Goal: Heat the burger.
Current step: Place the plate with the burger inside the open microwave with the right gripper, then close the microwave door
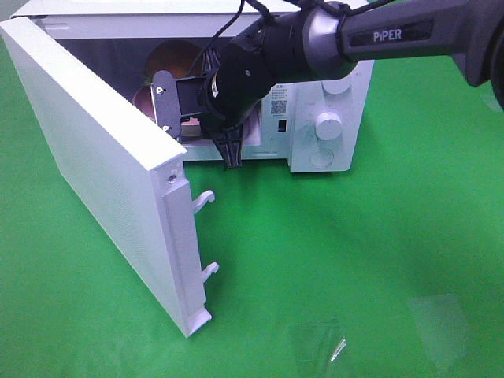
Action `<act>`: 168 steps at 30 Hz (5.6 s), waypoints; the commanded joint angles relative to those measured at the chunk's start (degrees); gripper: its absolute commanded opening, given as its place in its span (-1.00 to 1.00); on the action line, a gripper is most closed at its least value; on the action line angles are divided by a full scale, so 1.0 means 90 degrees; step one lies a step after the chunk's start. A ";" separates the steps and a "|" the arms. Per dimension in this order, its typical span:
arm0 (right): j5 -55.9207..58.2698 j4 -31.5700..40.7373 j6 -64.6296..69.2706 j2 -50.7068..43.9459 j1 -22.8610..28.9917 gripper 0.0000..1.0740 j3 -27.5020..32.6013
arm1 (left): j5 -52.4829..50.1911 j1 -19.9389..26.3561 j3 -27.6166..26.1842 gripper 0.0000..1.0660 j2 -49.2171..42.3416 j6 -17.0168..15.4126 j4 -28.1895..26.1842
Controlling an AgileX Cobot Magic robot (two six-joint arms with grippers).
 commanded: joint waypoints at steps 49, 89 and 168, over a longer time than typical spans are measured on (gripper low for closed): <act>-0.1515 0.0166 0.3018 -0.5195 -0.0025 0.23 0.5908 | -0.0064 -0.0013 0.0019 0.84 -0.0095 -0.0013 0.0006; 0.4819 0.1471 0.6716 -1.1637 -0.2037 0.41 0.6697 | -0.0064 -0.0013 0.0019 0.84 -0.0095 -0.0013 0.0006; 0.3966 0.1490 0.6640 -1.4680 -0.3731 0.42 0.7850 | -0.0407 -0.0013 -0.0210 0.84 0.0159 -0.0006 -0.0197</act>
